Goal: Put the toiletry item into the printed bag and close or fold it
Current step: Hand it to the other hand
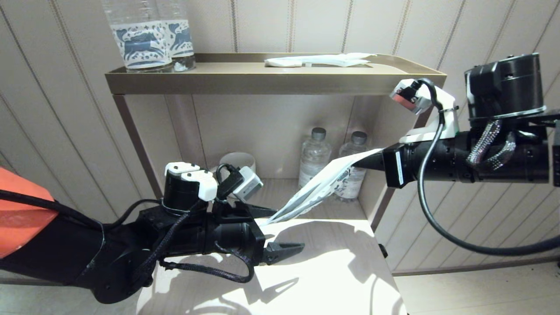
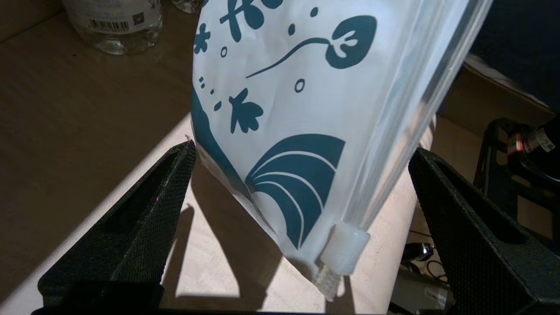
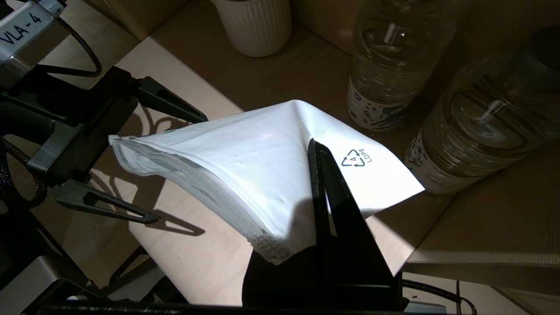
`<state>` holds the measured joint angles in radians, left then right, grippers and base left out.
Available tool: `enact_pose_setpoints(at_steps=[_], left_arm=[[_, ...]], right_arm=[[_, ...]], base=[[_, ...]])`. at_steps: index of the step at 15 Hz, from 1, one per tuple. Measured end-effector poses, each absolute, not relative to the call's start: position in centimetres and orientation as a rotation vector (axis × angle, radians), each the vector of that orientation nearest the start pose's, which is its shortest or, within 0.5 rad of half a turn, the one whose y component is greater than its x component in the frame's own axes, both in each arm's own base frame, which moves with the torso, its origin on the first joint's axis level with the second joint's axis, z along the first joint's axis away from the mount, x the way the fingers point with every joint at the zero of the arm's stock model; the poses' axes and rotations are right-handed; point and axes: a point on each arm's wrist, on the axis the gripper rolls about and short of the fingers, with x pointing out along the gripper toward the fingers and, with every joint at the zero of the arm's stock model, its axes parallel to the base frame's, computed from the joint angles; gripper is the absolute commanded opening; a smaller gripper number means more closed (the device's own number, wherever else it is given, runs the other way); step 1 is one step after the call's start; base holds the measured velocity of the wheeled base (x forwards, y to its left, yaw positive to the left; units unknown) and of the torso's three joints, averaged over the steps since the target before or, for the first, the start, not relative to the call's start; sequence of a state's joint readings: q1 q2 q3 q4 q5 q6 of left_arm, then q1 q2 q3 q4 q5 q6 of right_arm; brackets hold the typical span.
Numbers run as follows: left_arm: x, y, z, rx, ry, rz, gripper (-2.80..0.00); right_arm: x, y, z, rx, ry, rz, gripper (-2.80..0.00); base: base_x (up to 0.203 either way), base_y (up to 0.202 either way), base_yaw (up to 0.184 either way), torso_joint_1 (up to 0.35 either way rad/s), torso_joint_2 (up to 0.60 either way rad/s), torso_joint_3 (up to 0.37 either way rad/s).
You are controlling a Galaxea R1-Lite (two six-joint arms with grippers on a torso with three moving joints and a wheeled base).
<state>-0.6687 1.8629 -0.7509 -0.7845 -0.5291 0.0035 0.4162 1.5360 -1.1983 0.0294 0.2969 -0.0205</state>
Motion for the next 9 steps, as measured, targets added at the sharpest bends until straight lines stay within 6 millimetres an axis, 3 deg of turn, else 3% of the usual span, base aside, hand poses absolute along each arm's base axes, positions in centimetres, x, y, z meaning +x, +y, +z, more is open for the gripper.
enact_pose_setpoints(at_steps=[1, 9], left_arm=[[24.88, -21.10, 13.11, 0.025, 0.349, -1.183, -2.80], [24.70, -21.68, 12.84, 0.042, 0.348, -1.143, -2.80]], right_arm=[[24.80, 11.69, 27.64, -0.042, 0.368, 0.709, -2.80], [24.77, 11.75, 27.57, -0.045, 0.370, 0.713, -2.80]], base=[[0.000, 0.000, 0.000, 0.000, 0.00, 0.000], [0.000, 0.000, 0.000, 0.000, 0.00, 0.000]])
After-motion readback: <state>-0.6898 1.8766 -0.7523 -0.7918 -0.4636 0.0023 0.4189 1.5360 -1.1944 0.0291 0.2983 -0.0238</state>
